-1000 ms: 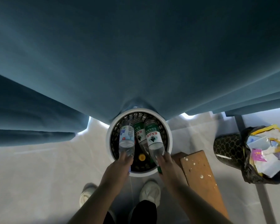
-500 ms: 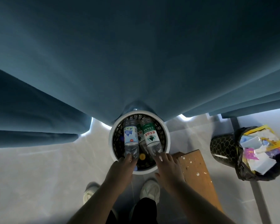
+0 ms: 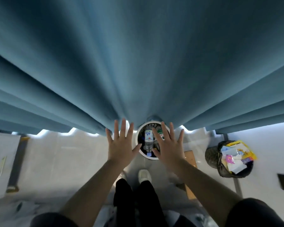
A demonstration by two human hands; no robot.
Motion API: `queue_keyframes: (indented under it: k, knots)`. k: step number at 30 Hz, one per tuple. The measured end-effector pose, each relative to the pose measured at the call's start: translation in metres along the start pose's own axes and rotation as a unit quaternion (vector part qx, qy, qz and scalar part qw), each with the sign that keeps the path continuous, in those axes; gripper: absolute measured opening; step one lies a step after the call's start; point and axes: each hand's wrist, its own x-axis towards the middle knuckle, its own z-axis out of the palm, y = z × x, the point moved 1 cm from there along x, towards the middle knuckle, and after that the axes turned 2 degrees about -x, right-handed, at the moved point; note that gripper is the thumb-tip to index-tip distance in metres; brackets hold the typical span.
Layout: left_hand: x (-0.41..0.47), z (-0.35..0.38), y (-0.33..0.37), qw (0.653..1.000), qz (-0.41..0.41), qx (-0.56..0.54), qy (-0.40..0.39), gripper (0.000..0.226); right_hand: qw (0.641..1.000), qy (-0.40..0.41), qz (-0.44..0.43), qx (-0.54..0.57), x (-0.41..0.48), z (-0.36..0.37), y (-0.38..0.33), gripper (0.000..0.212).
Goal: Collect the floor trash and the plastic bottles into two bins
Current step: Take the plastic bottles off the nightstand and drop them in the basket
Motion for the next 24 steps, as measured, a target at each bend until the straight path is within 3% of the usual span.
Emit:
queue_keyframes:
  k: [8,15,24]
  knots:
    - [-0.072,-0.09,-0.023,0.987,-0.095,0.0,0.127,0.081,0.988,0.14,-0.063,0.012,-0.024,-0.099,-0.035,0.08]
    - [-0.11,-0.11,-0.048,0.96,-0.219,-0.047,0.169,0.077,0.972,0.17,-0.157,0.029,-0.014,-0.14,-0.077,0.074]
    - [-0.159,-0.118,-0.145,0.903,-0.366,-0.067,0.215,0.077,0.931,0.216,-0.295,0.012,0.016,-0.184,-0.202,0.08]
